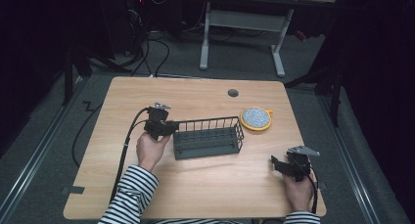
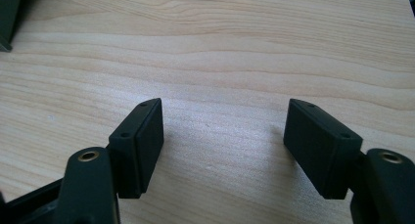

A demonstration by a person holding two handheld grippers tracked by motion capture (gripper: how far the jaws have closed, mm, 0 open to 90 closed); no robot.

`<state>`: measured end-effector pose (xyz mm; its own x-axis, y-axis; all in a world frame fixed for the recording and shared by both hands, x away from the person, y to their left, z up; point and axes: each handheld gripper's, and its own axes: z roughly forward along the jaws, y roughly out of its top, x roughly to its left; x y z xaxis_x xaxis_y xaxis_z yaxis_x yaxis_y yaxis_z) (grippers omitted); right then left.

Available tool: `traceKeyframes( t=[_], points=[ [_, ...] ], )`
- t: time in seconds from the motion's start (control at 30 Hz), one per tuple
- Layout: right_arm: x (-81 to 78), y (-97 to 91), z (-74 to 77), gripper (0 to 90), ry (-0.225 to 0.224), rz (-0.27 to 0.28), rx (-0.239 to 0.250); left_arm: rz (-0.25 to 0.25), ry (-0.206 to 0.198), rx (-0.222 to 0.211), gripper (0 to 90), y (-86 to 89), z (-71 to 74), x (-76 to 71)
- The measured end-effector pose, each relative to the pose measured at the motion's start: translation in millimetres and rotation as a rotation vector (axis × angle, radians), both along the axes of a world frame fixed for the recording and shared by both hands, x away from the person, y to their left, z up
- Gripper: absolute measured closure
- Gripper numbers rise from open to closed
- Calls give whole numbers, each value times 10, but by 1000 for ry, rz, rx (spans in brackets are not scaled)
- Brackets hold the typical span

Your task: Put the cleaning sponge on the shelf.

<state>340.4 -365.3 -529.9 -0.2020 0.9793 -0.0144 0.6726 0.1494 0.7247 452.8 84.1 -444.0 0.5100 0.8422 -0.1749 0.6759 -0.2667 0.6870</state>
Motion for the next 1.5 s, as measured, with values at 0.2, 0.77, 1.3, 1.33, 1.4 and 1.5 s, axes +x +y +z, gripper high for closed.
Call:
traceKeyframes(
  t=[0.2,0.77,1.3,1.33,1.4,1.5],
  points=[
    [0,-1,0,313,0,1,2,-29,1,17,726,-140,20,7],
    [-2,2,0,312,1,3,2,-63,-8,-10,677,-181,29,0],
    [-3,3,1,312,2,2,0,-28,-110,-54,371,253,252,-205],
    [-2,2,0,312,1,4,-2,-25,-117,-61,371,299,255,-224],
    [-2,2,0,312,1,4,-1,-9,-126,-80,365,435,243,-275],
    [-2,3,0,313,1,4,-2,14,-129,-75,361,542,213,-314]
  ],
)
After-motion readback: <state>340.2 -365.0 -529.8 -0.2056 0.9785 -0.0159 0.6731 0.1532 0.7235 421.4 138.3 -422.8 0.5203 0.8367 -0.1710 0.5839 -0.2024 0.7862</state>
